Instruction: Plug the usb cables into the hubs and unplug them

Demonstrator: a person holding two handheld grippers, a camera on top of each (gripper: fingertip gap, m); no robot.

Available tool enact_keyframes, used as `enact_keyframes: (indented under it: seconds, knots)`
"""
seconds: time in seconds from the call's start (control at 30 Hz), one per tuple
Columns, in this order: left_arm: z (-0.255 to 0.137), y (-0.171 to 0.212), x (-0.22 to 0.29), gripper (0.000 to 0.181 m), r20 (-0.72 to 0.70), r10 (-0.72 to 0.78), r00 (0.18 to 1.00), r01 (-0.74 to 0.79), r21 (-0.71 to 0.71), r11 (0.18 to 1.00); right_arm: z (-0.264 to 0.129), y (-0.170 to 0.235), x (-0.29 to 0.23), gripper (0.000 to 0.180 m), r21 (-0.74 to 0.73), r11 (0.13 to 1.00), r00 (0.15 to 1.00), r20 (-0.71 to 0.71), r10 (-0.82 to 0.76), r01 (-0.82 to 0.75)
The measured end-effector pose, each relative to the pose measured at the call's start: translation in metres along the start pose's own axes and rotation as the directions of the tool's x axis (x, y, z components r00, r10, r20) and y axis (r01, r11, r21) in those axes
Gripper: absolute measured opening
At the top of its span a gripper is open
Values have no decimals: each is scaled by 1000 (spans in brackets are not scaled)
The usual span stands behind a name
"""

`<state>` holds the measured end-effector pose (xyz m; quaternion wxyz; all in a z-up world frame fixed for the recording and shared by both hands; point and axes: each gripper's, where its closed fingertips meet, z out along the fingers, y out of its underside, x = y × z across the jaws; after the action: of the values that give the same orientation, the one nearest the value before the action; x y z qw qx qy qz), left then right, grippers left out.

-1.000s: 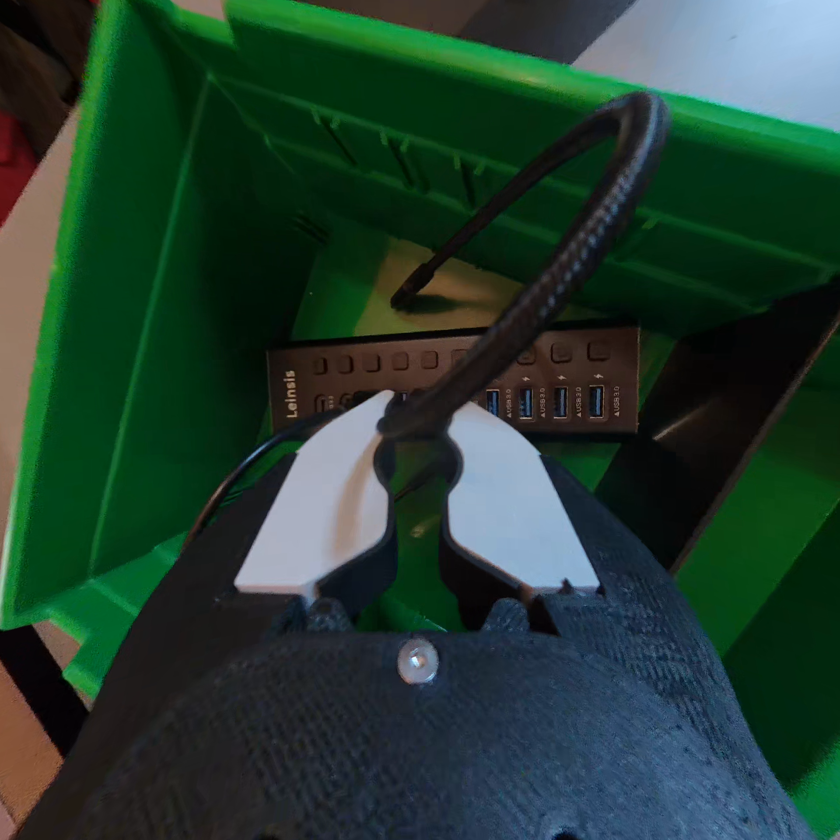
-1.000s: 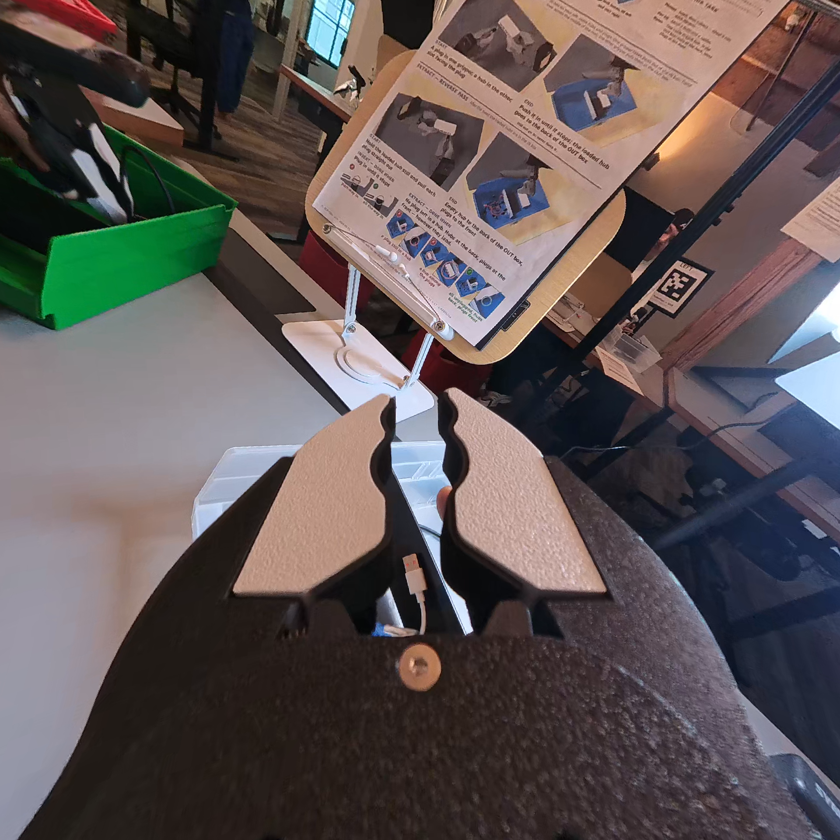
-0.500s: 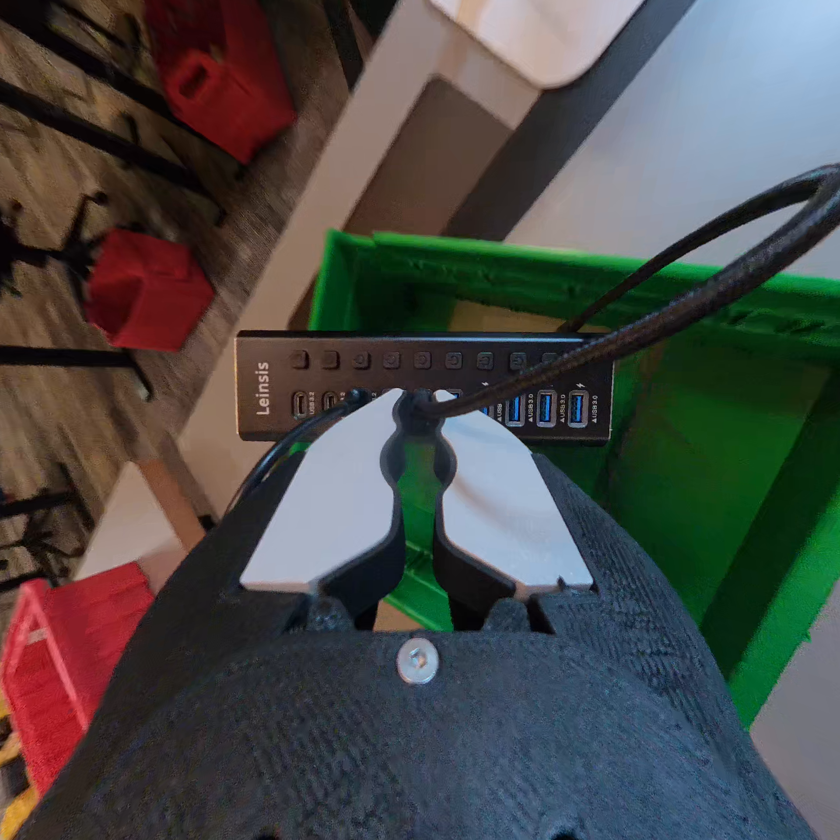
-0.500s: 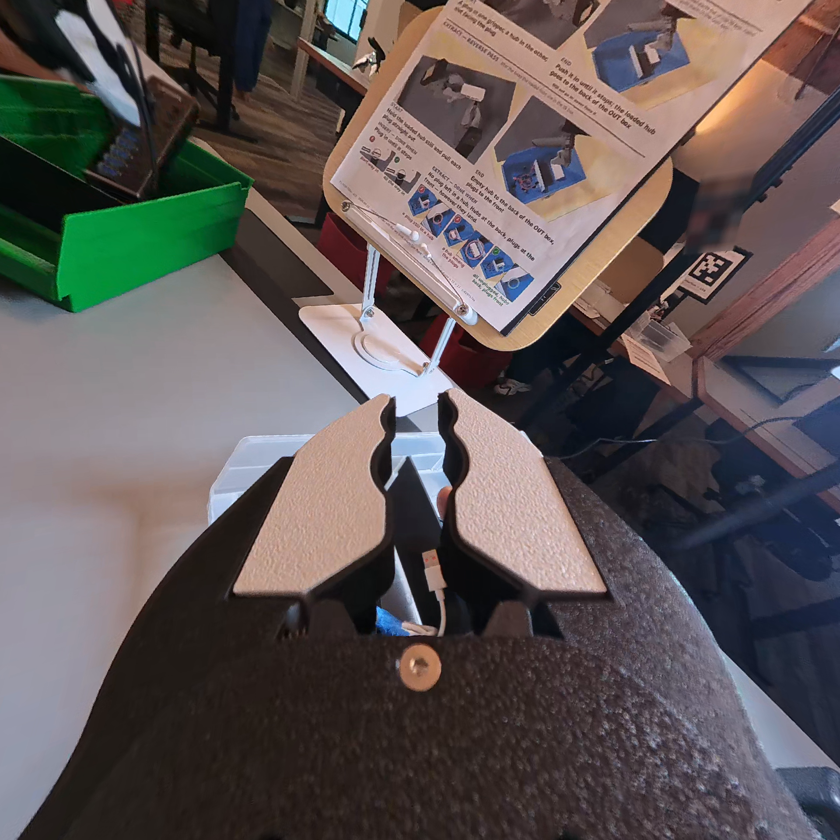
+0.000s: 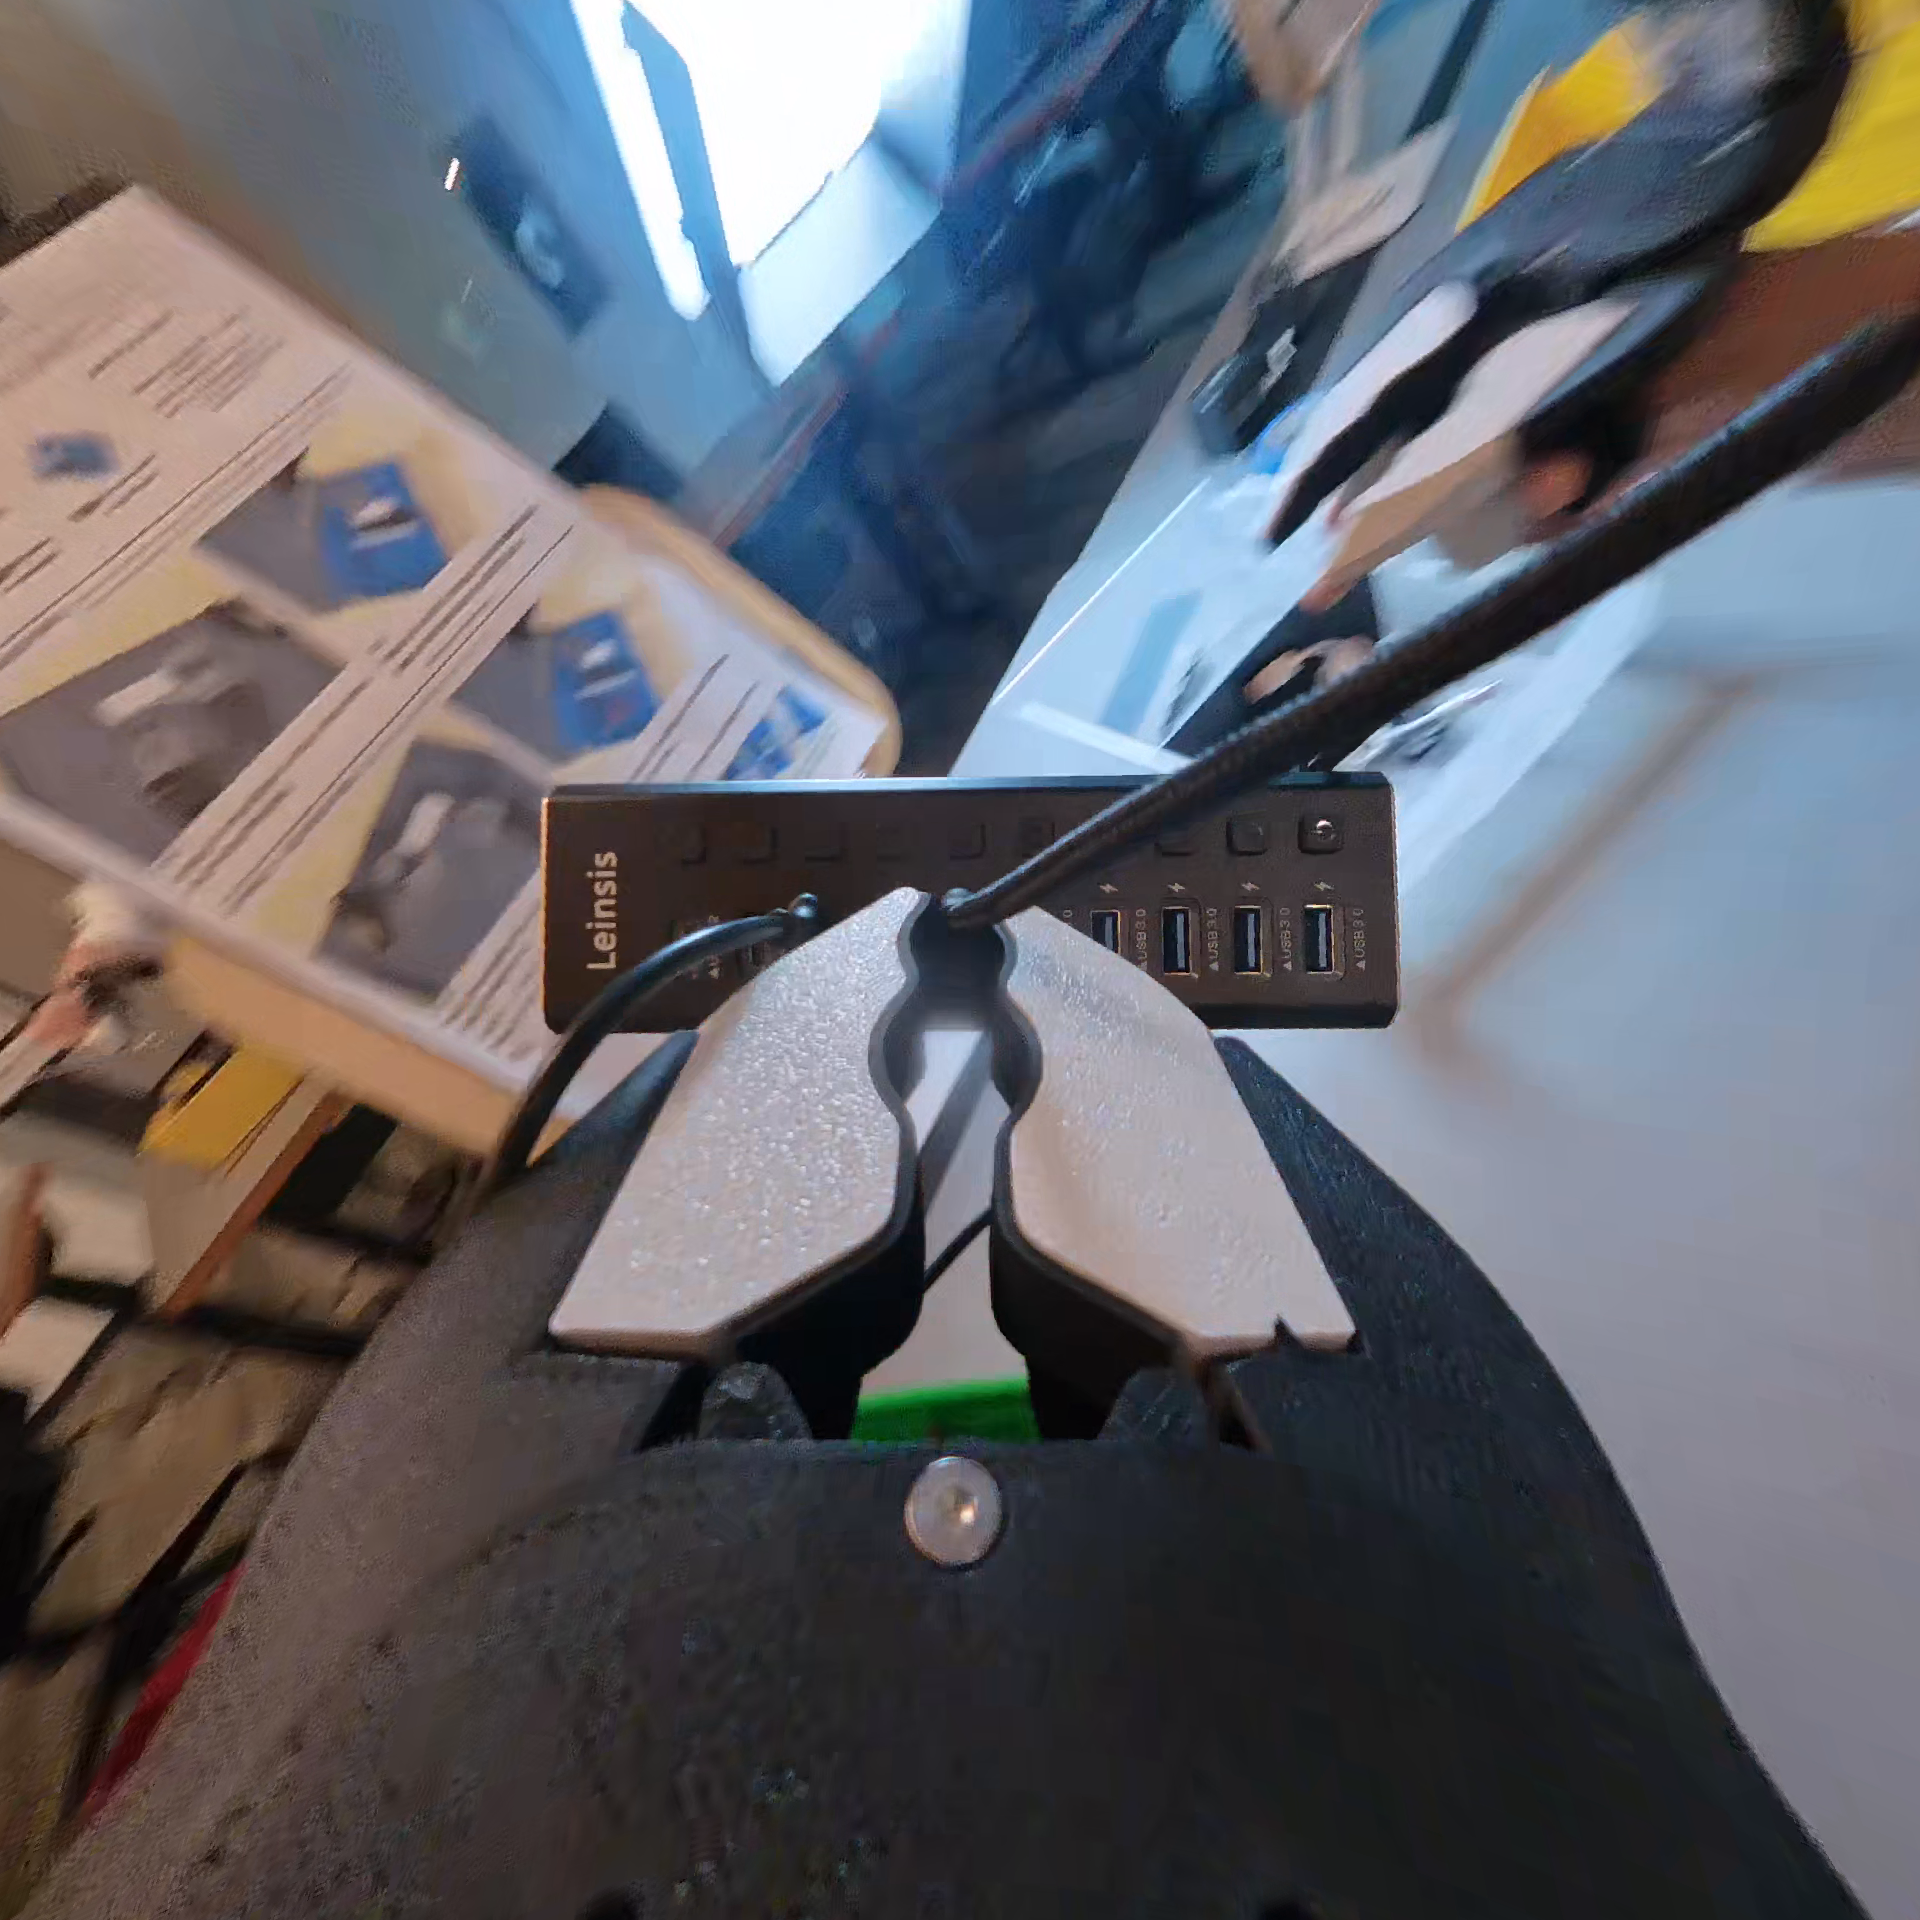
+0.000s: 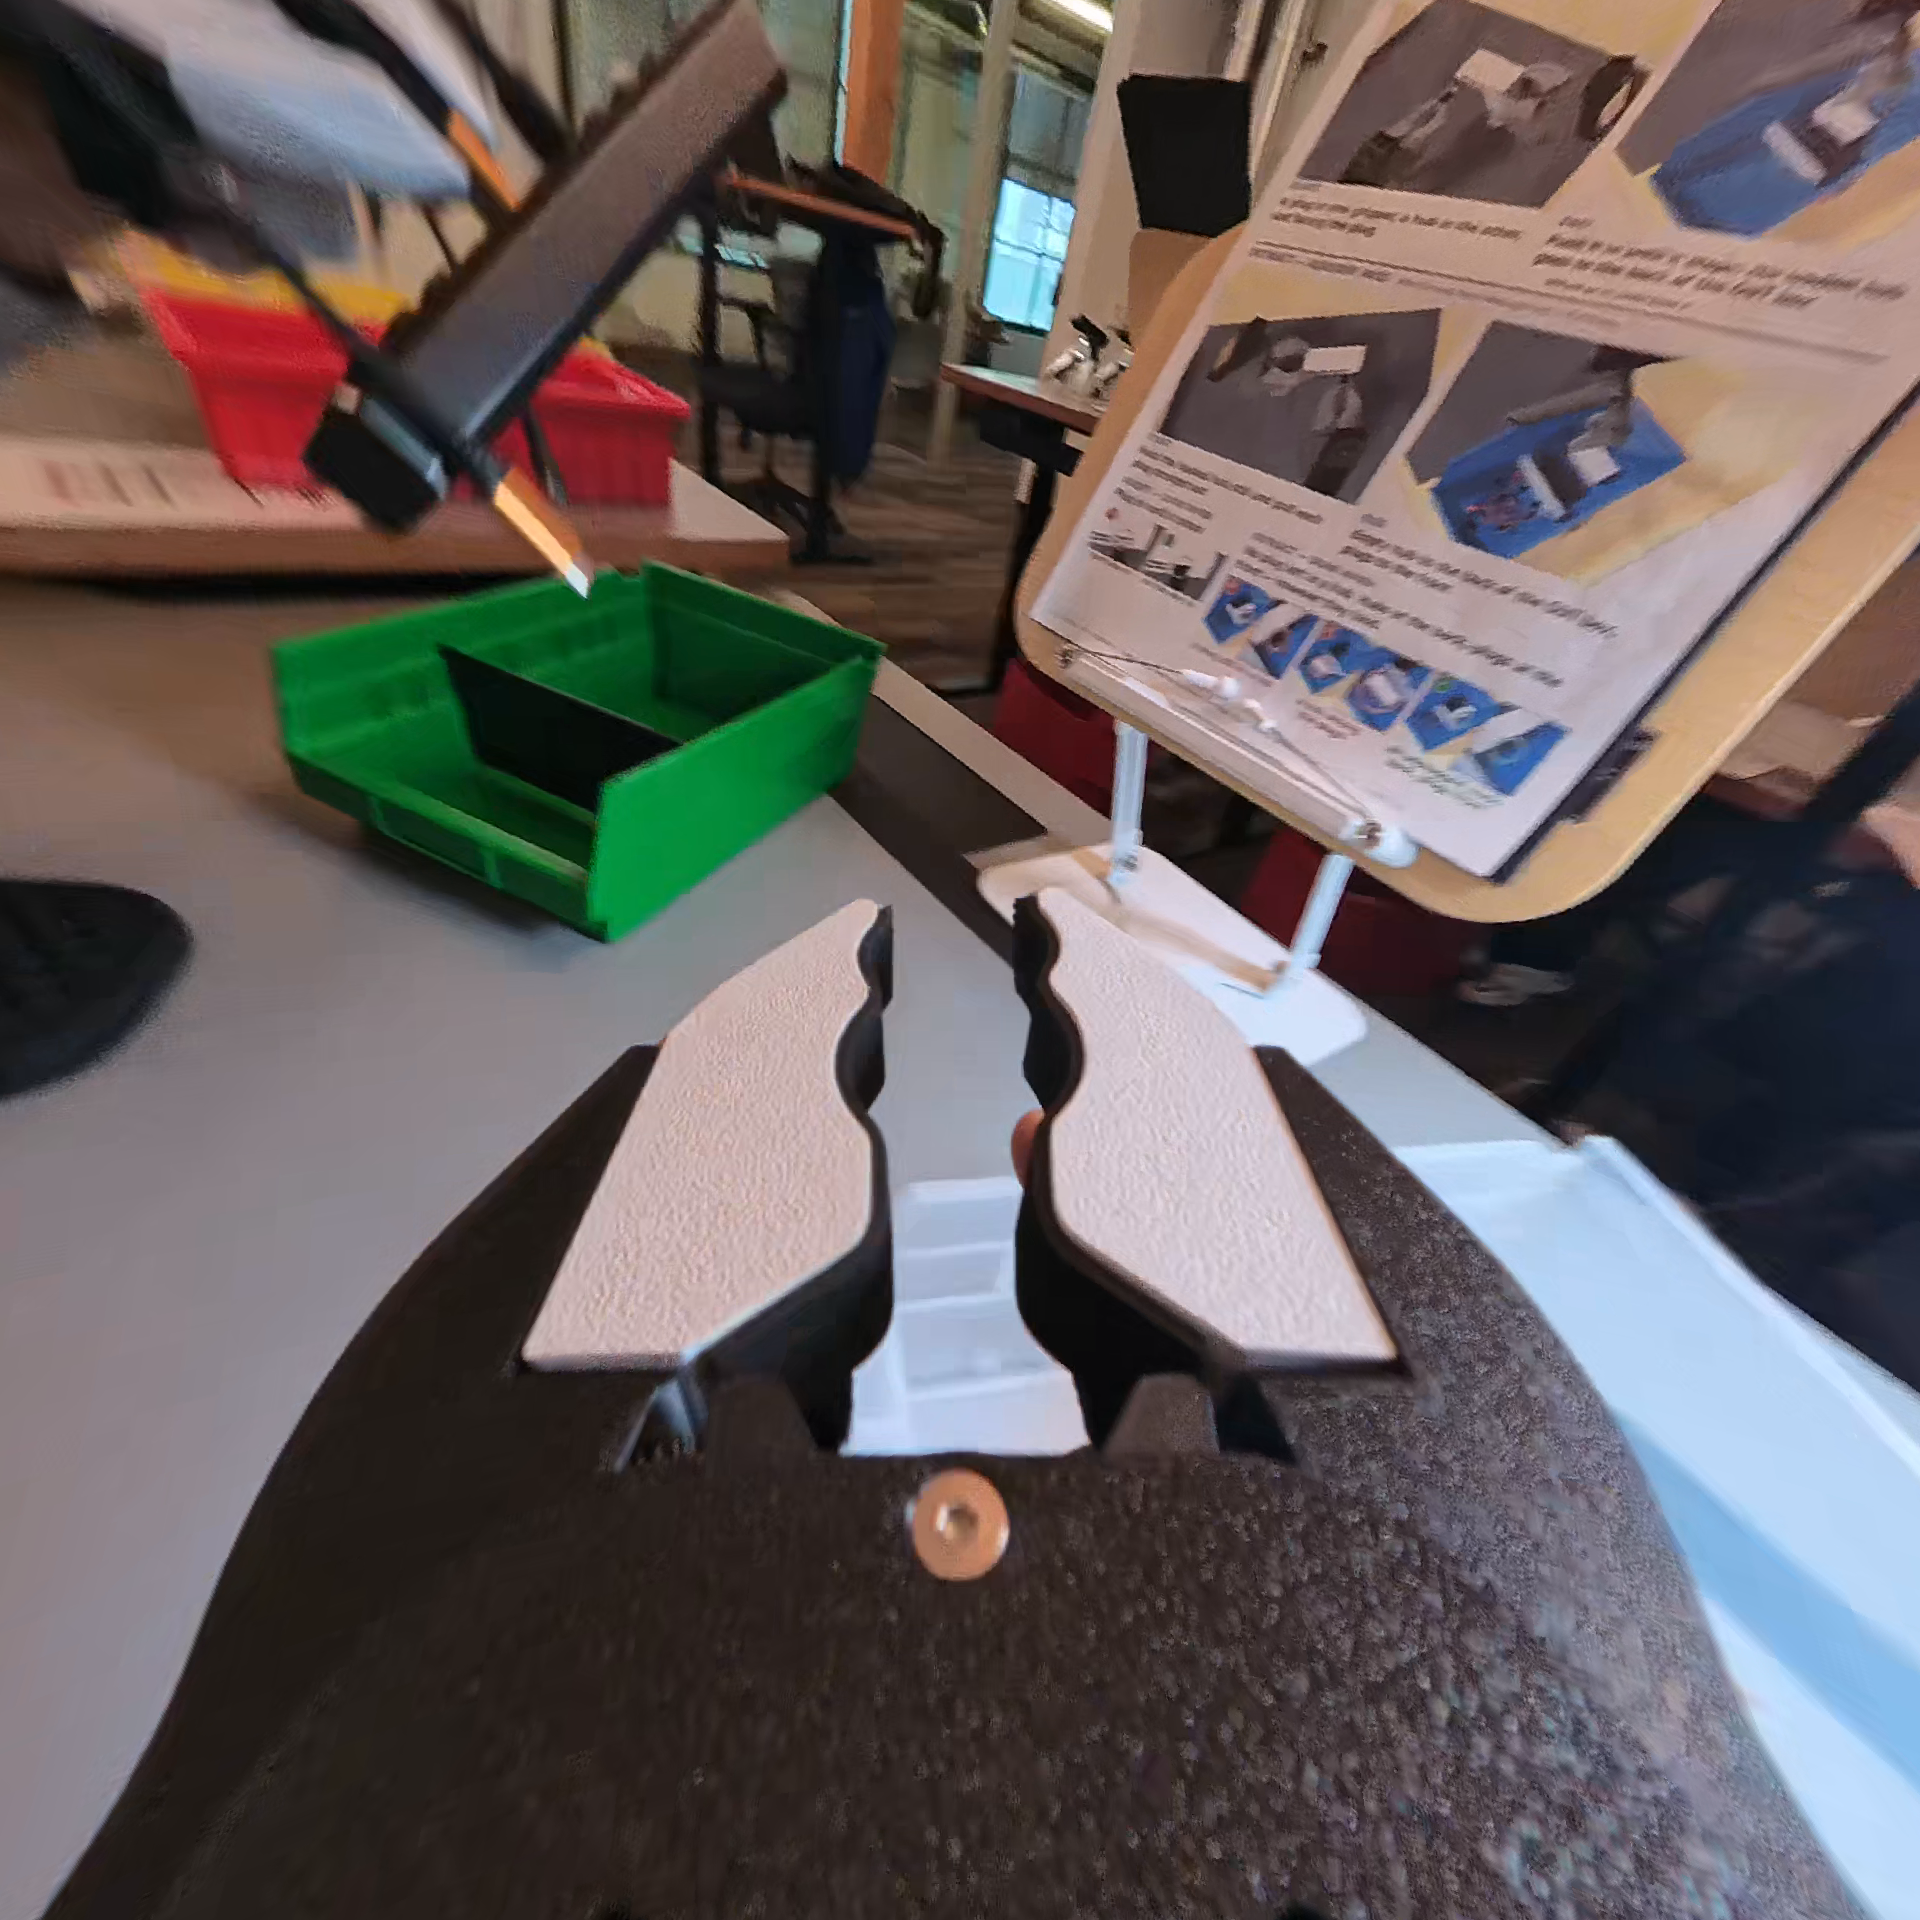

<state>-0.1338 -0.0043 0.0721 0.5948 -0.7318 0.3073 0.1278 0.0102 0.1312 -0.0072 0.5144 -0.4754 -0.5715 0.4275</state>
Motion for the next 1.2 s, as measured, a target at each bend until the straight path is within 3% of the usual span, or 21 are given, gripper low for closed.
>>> enact_keyframes:
  seconds: [0.03,0.17,0.37,0.57,0.7,0.8,0.93,1.03,1.1,1.2]
  knots:
    - [3,-8,20,8,-42,-15,999,18,66,998,3,-3,-5,25,25,996,996,42,81,-82]
    - [21,-29,86,8,-195,-17,981,75,291,954,10,-6,-17,40,57,937,925,194,327,-344]
    - [42,-29,140,8,-370,121,921,37,392,919,6,7,-56,52,-80,868,756,456,470,-491]
    - [56,-7,169,8,-420,180,889,-27,346,938,16,26,-114,56,-242,790,545,610,575,-563]
    - [66,5,179,8,-412,219,884,-96,299,949,31,37,-140,37,-331,738,459,614,642,-588]
    - [65,5,177,8,-392,230,891,-111,302,947,33,36,-142,34,-311,724,442,625,644,-616]
    - [56,-8,177,15,-396,198,897,-57,339,939,22,24,-138,33,-226,784,486,676,554,-579]
    - [33,-30,162,3,-399,147,905,53,449,892,14,20,-128,32,-214,806,518,669,533,-552]
    - [18,-32,153,10,-468,99,878,146,460,876,5,16,-119,31,-167,836,558,674,483,-522]
    - [12,-13,160,29,-649,2,761,295,349,890,-14,-2,-112,31,-64,857,560,732,388,-511]
